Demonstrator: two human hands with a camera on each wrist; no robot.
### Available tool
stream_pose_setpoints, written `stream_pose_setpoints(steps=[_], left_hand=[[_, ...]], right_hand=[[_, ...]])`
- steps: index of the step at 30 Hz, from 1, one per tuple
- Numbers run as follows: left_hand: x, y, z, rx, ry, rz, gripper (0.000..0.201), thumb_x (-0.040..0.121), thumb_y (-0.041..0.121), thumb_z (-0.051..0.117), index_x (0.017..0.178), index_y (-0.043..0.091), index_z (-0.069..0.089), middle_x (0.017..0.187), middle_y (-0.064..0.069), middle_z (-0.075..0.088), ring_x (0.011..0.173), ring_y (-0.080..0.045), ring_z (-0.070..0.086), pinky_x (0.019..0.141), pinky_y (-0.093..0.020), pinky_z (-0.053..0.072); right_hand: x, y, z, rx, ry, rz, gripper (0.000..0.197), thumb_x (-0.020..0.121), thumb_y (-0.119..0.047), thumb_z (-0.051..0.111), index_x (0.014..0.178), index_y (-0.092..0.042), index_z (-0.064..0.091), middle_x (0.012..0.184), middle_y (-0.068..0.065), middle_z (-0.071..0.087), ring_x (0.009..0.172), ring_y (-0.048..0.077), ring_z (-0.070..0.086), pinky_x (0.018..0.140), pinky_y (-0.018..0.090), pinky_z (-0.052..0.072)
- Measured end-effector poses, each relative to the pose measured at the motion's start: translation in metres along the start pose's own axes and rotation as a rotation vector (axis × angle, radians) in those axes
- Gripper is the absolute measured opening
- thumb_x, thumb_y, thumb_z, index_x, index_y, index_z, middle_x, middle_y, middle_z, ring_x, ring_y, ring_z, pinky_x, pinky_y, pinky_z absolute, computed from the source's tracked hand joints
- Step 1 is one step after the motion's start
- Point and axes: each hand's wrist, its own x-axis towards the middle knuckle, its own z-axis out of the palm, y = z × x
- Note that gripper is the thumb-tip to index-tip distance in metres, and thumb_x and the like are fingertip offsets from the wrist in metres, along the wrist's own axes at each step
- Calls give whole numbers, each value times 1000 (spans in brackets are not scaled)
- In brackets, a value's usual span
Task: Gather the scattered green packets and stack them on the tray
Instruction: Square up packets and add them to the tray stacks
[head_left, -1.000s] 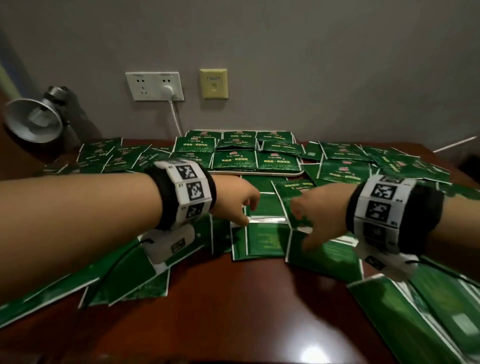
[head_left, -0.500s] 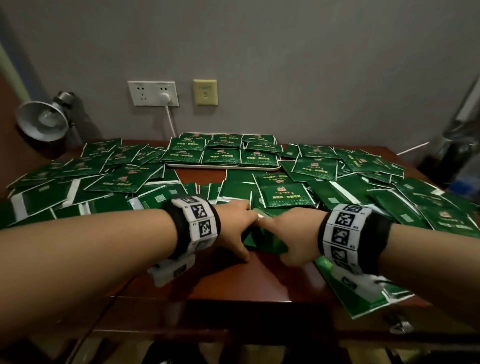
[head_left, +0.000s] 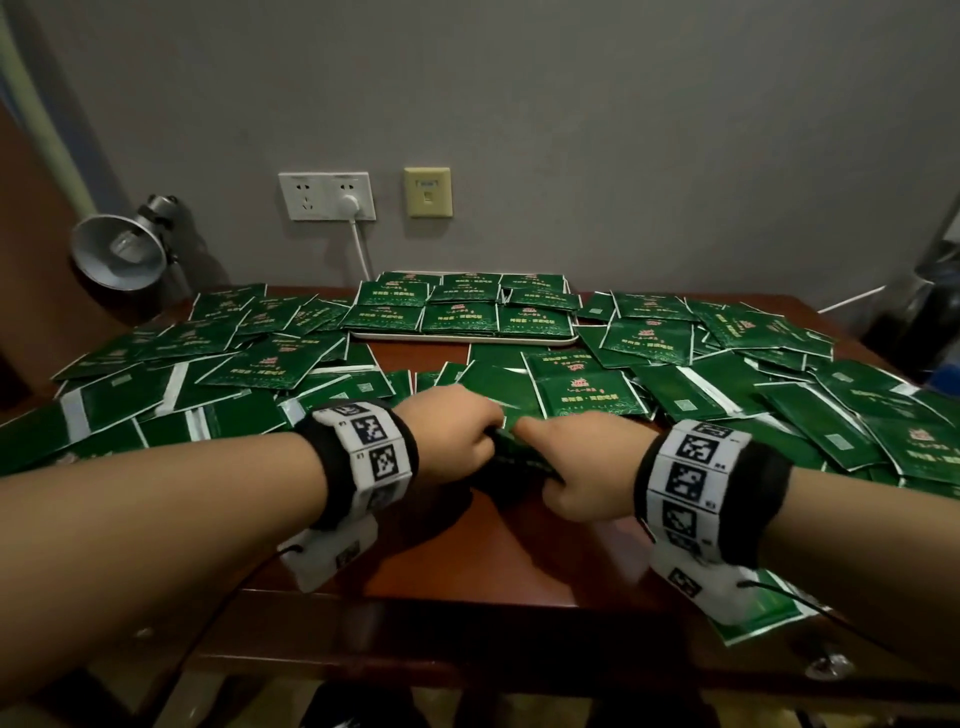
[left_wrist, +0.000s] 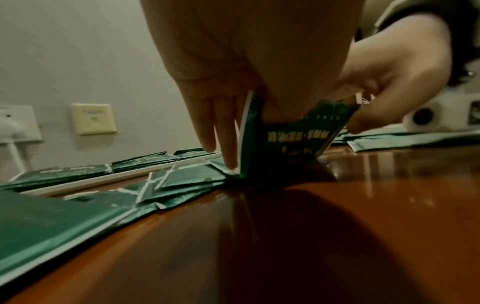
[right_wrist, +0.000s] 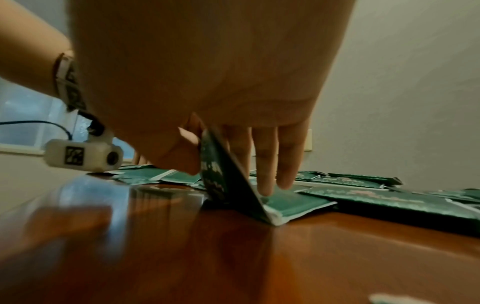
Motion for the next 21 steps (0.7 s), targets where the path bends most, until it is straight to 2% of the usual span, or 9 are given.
stream_pose_setpoints(steps=[4, 6, 8, 10, 12, 13, 16, 18, 21], left_hand=[[6, -20, -2, -240, 162, -196, 18, 89, 23, 50, 103, 18, 61, 95, -3, 65, 82, -21, 58, 71, -30, 49], [10, -28, 1, -286, 180, -288, 20, 89, 21, 52, 108, 19, 56, 94, -2, 63, 80, -19, 58, 68, -31, 49], [13, -32, 8, -222, 155, -330, 27, 86, 17, 57, 112, 18, 49, 99, -1, 57, 83, -17, 58, 65, -29, 47], [16, -31, 16, -89, 181, -284, 32, 83, 18, 63, 112, 18, 48, 107, -1, 50, 95, -18, 53, 74, -30, 47], [20, -25, 20, -51, 169, -155, 30, 83, 27, 66, 108, 21, 51, 110, 0, 48, 106, -19, 48, 87, -34, 48], [22, -22, 22, -61, 106, -75, 32, 83, 35, 67, 108, 22, 53, 110, 1, 48, 107, -18, 48, 90, -35, 47], [26, -13, 26, 45, -73, 64, 58, 77, 58, 67, 121, 23, 52, 115, 0, 48, 108, -19, 47, 90, -40, 47], [25, -11, 25, 169, -84, 106, 59, 80, 54, 65, 127, 22, 49, 118, -2, 50, 110, -23, 48, 89, -41, 48], [20, -11, 18, 327, -99, 149, 30, 91, 29, 55, 118, 18, 51, 110, -4, 56, 104, -28, 57, 73, -34, 46]], right_hand=[[18, 14, -5, 118, 124, 165, 41, 88, -31, 52, 128, -26, 42, 100, 1, 61, 89, 25, 60, 72, 33, 50], [29, 21, -4, 172, 163, 239, 42, 89, -31, 55, 128, -27, 43, 105, -1, 61, 90, 22, 58, 73, 32, 49], [38, 25, 0, 174, 144, 267, 45, 87, -35, 59, 129, -26, 44, 115, -2, 60, 97, 21, 59, 78, 33, 51], [45, 25, 3, 137, 99, 282, 48, 85, -39, 63, 128, -25, 46, 118, -2, 57, 102, 22, 58, 82, 34, 50], [51, 25, 7, 106, 60, 286, 45, 84, -40, 65, 124, -25, 49, 118, -1, 56, 103, 23, 58, 83, 35, 50], [53, 25, 9, 88, 41, 281, 43, 84, -40, 64, 121, -25, 51, 116, 0, 58, 101, 24, 59, 82, 36, 51], [57, 25, 10, 94, -22, 250, 33, 85, -32, 62, 116, -21, 56, 107, 2, 64, 92, 24, 59, 69, 29, 45], [59, 27, 8, 111, -51, 223, 30, 87, -26, 60, 116, -20, 59, 106, 2, 66, 95, 25, 60, 68, 26, 41], [63, 30, 5, 116, -34, 219, 34, 86, -25, 58, 119, -25, 56, 111, 0, 63, 103, 24, 60, 79, 31, 49]])
